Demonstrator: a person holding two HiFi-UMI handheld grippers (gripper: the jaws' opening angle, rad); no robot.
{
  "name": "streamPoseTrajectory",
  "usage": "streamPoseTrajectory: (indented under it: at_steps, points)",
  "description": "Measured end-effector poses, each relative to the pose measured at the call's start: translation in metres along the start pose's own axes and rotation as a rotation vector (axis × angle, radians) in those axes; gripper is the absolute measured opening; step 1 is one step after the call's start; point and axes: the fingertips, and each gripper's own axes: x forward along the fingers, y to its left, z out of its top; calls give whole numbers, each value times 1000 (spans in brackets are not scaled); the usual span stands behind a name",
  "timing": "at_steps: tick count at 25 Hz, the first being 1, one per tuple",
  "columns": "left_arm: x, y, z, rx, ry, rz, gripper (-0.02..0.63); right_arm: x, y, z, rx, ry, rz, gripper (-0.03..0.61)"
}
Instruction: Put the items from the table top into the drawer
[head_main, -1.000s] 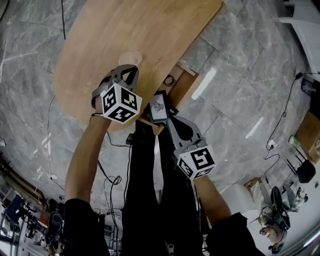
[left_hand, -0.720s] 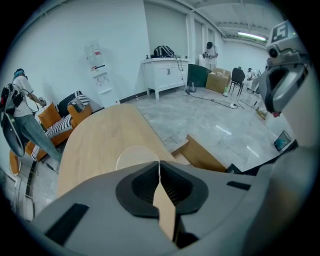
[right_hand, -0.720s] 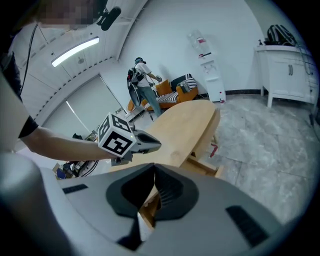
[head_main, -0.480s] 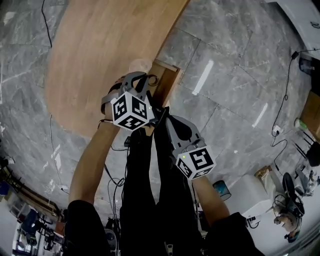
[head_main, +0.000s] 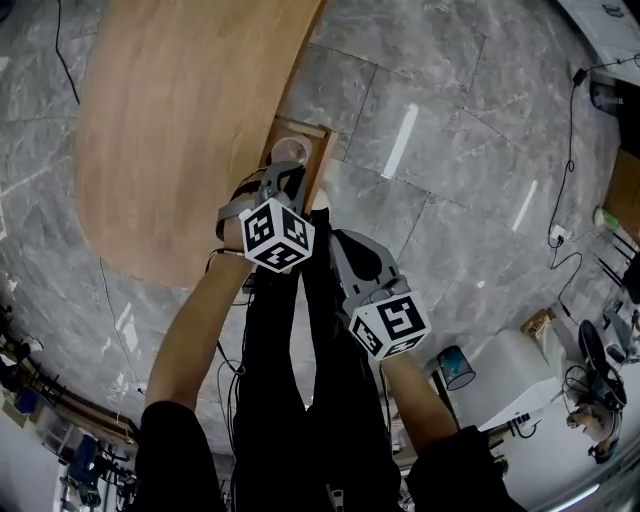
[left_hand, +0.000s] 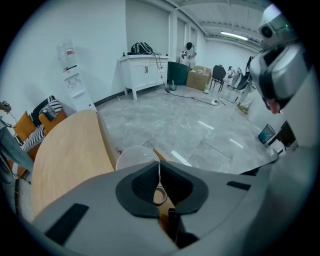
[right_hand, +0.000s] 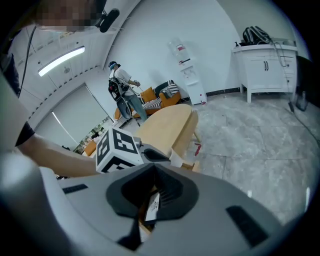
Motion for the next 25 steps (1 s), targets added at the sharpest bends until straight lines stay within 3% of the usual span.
streamPoseTrajectory:
  at_steps: [25]
  points:
    - [88,-20,-38,105,190,-63,20,-23,-47,-14,89,5,-101,11]
